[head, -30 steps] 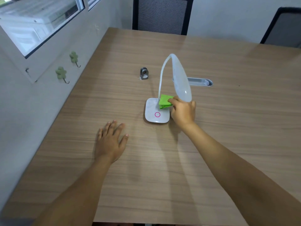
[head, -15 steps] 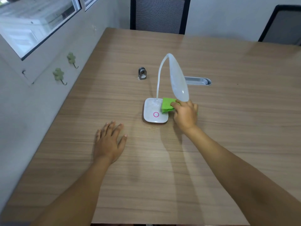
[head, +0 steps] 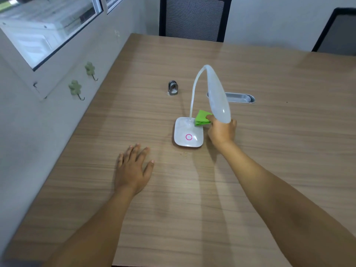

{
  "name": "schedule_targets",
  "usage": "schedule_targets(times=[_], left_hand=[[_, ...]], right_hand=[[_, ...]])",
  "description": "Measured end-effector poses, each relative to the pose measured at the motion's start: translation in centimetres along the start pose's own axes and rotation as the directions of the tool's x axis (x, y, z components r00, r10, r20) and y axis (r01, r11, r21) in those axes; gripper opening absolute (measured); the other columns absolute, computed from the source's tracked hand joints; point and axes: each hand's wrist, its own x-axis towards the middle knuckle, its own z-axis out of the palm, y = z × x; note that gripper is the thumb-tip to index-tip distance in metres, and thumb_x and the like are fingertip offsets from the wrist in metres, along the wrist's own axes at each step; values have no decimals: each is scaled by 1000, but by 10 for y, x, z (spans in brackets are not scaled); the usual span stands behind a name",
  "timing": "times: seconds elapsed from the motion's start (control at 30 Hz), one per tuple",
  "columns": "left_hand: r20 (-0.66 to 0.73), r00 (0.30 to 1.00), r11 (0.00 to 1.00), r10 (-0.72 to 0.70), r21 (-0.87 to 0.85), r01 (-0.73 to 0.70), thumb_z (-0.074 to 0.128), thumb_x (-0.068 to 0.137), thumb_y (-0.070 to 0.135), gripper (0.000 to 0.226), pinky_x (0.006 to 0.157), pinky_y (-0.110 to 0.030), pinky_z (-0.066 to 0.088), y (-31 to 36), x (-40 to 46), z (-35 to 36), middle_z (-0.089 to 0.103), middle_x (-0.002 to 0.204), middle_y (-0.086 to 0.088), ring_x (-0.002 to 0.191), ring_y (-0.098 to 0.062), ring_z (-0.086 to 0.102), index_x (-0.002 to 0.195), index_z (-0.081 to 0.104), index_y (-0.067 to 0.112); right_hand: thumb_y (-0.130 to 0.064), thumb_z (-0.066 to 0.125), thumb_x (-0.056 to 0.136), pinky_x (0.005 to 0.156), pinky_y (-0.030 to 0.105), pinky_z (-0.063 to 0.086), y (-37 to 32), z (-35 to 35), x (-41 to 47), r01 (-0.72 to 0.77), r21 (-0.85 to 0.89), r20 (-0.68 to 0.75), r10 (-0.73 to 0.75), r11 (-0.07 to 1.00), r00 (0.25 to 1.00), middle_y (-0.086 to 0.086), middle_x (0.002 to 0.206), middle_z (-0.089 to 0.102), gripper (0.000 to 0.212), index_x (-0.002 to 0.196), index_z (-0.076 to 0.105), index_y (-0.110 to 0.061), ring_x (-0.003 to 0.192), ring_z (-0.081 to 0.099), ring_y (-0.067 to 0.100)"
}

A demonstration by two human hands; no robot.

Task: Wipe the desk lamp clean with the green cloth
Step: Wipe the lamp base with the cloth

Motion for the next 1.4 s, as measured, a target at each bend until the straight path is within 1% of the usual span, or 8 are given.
schedule_targets(times=[0.17, 0.33, 0.5, 0.63, 0.8, 1.07, 1.23, 1.4], left_hand=[[-16, 1000, 1000, -2, -2, 2, 29, 84, 56, 60, 115, -46, 22, 1, 0, 0, 42, 151, -2, 141, -24, 34, 137, 46, 33], [-22, 1000, 1000, 6, 10, -6, 29, 83, 56, 61, 115, -46, 24, 1, 0, 0, 44, 149, -3, 140, -24, 36, 136, 47, 32], [-15, 1000, 1000, 2, 11, -2, 28, 83, 57, 61, 114, -47, 25, 1, 0, 0, 44, 149, -3, 140, -24, 36, 136, 48, 32], [-21, 1000, 1000, 8, 9, -8, 28, 84, 56, 60, 114, -47, 25, 1, -1, 0, 44, 149, -2, 141, -24, 35, 136, 47, 32], [-30, 1000, 1000, 7, 8, -6, 32, 83, 54, 58, 113, -48, 28, 1, 0, -1, 47, 147, -4, 138, -25, 40, 133, 50, 32], [9, 1000, 998, 11, -56, -10, 27, 85, 58, 62, 118, -45, 15, 1, -1, -4, 37, 153, -3, 144, -24, 29, 139, 42, 32], [-25, 1000, 999, -4, -32, 3, 34, 83, 54, 58, 114, -47, 26, 3, -1, -1, 45, 149, -3, 141, -23, 36, 134, 50, 31], [-27, 1000, 999, 5, -32, -6, 31, 83, 55, 60, 115, -47, 24, 3, -1, -1, 44, 150, -3, 141, -24, 35, 134, 50, 29]], right_hand=[[-12, 52, 77, 91, 38, 45, 6, 30, 12, -50, 24, 131, 46, 998, 990, 7, 107, 65, 28, 100, 67, -16, 106, 54, 32], [2, 52, 80, 87, 39, 41, 23, 9, -12, -29, -69, -8, 29, 997, 1000, 16, 109, 66, 42, 114, 69, -17, 108, 50, 38], [-12, 39, 62, 55, 31, 48, -4, 6, -48, 195, -88, -221, -210, 977, 952, 7, 71, 70, 41, 85, 72, -10, 65, 63, 32], [-10, 69, 50, 44, 24, 43, -51, 11, -47, 220, -142, -64, -231, 965, 971, 7, 56, 64, 15, 65, 69, -9, 50, 61, 28], [-8, 86, 18, 36, 18, 38, -89, 31, -53, 258, -143, 101, -245, 956, 964, 5, 42, 57, 33, 38, 59, -10, 39, 56, 24], [4, 57, 25, 35, 16, 36, -131, 23, -26, 371, -59, -108, -375, 927, 921, 8, 38, 53, 11, 33, 54, -4, 34, 53, 24], [-4, 55, 36, 49, 18, 46, -118, 18, -7, 180, -238, -66, -201, 954, 977, 5, 47, 62, 12, 38, 66, -9, 49, 63, 24], [4, 47, 84, 88, 39, 40, -120, 28, -27, 123, -48, 290, -104, 991, 951, 22, 111, 61, 26, 103, 65, 7, 109, 52, 35]])
